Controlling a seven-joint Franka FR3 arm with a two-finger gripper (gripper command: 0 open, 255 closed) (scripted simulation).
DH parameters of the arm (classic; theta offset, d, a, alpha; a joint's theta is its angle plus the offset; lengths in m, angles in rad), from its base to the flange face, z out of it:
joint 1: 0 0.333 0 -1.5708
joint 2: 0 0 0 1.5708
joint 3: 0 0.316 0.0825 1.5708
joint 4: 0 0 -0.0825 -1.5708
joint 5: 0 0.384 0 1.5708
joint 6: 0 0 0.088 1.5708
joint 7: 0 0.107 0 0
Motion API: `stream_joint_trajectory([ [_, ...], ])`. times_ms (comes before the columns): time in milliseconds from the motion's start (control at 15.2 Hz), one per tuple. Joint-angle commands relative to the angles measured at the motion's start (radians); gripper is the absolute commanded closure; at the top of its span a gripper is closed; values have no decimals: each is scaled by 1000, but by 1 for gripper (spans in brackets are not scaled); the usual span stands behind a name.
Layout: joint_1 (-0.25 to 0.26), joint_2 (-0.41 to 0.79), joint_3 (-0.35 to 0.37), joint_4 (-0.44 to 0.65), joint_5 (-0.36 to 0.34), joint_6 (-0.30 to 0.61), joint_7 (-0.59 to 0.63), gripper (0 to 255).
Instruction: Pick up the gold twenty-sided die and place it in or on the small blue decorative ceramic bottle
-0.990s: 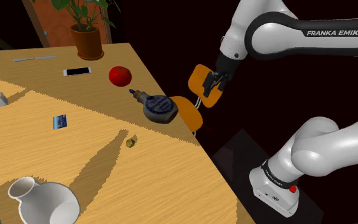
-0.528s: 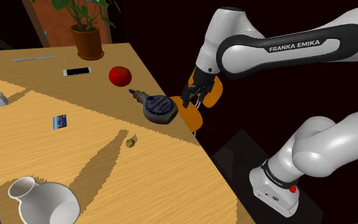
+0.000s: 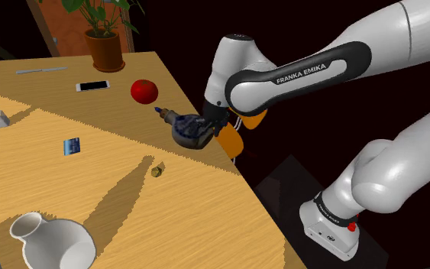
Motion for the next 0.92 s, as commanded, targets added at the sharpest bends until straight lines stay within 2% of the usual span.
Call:
stream_joint_trajectory([
  [0, 8, 78, 21, 37, -18, 45, 37, 0],
  [396, 53, 308, 48, 178, -106, 137, 154, 0],
  [858, 147, 564, 26, 392, -205, 184, 268, 0],
])
